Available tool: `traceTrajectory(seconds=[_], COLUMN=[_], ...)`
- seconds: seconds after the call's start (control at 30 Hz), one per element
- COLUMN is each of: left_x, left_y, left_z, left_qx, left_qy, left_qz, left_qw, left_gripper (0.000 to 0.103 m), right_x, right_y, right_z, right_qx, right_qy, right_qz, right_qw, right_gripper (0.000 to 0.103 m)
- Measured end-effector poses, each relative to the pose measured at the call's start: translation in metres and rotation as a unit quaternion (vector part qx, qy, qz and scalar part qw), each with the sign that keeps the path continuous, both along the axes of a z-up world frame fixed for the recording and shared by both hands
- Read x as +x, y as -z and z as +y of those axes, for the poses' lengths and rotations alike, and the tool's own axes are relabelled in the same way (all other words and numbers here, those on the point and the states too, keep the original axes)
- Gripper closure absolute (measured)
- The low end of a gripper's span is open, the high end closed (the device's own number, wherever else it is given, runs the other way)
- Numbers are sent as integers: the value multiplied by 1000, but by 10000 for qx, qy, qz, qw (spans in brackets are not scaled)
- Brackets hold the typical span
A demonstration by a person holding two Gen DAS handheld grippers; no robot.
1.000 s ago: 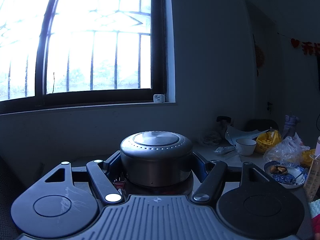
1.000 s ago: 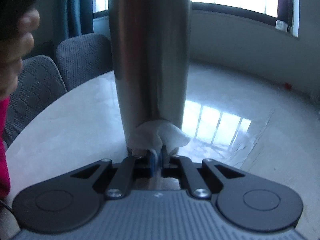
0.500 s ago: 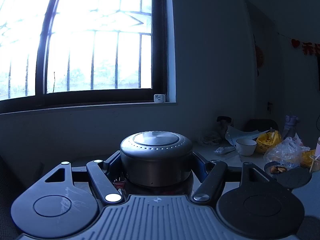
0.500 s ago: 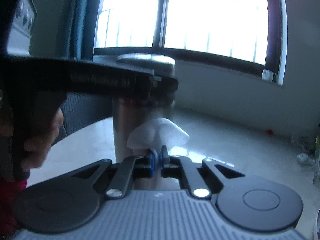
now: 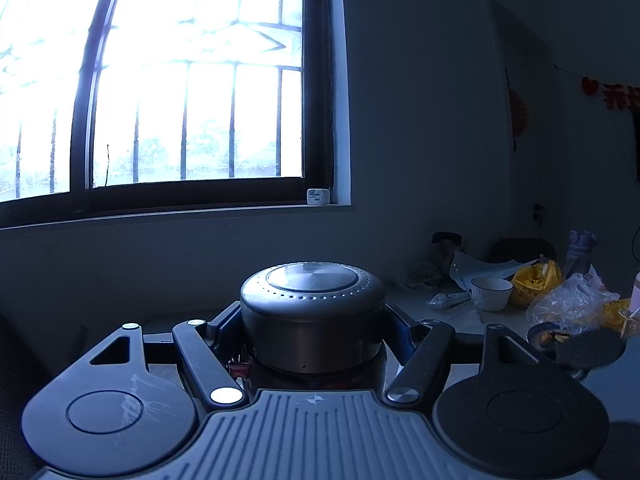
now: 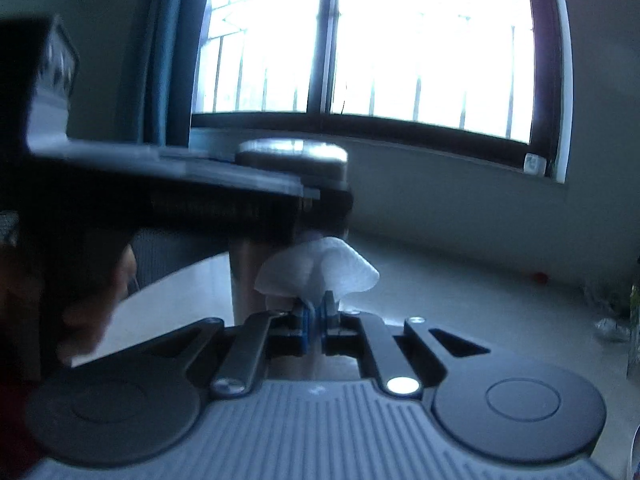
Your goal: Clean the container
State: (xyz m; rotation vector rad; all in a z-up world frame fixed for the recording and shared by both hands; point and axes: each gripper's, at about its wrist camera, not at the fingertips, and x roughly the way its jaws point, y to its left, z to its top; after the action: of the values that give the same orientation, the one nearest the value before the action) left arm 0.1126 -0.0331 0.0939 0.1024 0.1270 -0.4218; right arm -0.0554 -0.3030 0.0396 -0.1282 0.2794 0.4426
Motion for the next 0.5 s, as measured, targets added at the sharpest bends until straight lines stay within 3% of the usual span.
traceTrajectory(seconds=[0.5], left_x=[0], left_y=[0], left_z=[-1], left_qx=[13], left_qy=[6], left_qz=[-12], left_qw=[10000], left_gripper=[31], right_x=[32], right_y=[71], right_z=[10], right_qx=[-245], right_qy=[-92], right_qz=[1133], right_qw=[9932], right_gripper=[98])
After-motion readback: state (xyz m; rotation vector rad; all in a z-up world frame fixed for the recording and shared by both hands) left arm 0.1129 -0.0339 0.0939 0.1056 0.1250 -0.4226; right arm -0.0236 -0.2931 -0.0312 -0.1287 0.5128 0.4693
